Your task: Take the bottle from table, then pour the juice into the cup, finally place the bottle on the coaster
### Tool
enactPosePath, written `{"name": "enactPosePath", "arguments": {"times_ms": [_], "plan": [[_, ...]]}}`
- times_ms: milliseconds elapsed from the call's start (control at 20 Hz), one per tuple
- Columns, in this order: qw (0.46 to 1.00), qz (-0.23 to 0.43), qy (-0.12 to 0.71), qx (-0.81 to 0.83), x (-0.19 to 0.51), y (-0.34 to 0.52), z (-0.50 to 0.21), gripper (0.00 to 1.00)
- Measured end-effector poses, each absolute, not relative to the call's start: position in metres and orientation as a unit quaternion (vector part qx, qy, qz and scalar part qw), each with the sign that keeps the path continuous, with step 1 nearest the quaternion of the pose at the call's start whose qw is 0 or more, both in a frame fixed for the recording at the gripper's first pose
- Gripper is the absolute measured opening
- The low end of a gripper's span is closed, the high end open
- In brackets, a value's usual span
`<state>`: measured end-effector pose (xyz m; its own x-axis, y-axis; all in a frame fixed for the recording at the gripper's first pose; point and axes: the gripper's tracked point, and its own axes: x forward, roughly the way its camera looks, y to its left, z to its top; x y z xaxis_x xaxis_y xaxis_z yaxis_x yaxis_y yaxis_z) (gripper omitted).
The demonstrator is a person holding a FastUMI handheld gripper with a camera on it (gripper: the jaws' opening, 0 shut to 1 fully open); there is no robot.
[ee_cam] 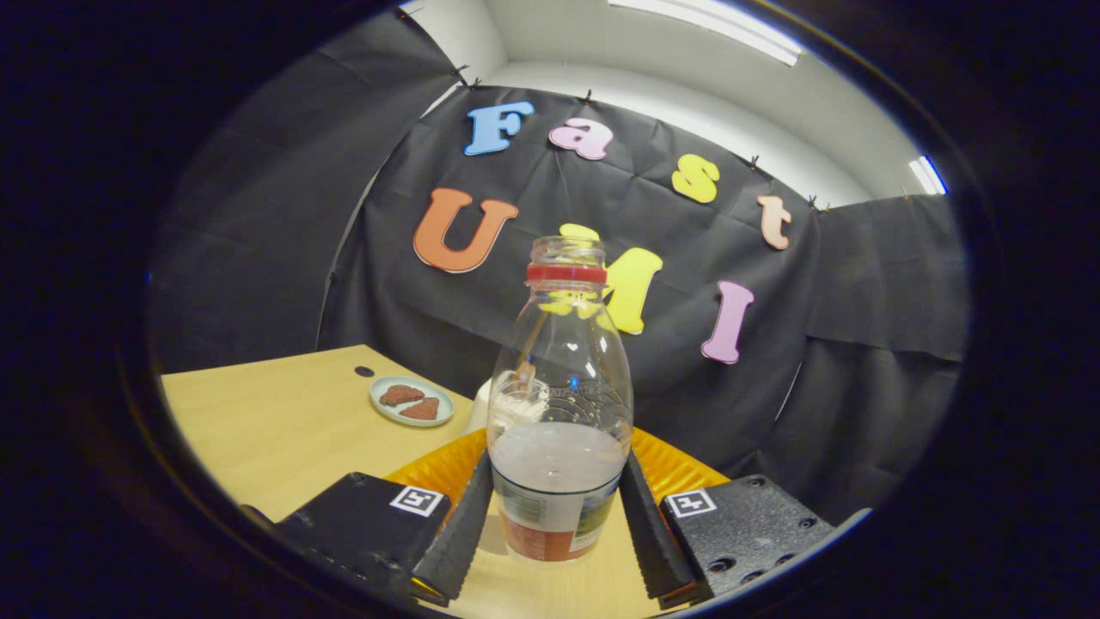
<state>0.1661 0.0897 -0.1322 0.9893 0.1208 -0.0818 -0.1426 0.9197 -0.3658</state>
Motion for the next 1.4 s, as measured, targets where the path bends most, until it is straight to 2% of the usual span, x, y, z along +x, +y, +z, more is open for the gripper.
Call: {"name": "enactPosePath", "arguments": {"times_ms": [400,700,1400], "plan": [[0.988,0.082,0.04,-0.128,0.201,0.087,-0.179,0.8],[0.994,0.068,0.06,-0.06,0.239,0.073,-0.217,0.81],[0.992,0.075,0.085,-0.057,0.275,0.078,-0.288,0.82]]}}
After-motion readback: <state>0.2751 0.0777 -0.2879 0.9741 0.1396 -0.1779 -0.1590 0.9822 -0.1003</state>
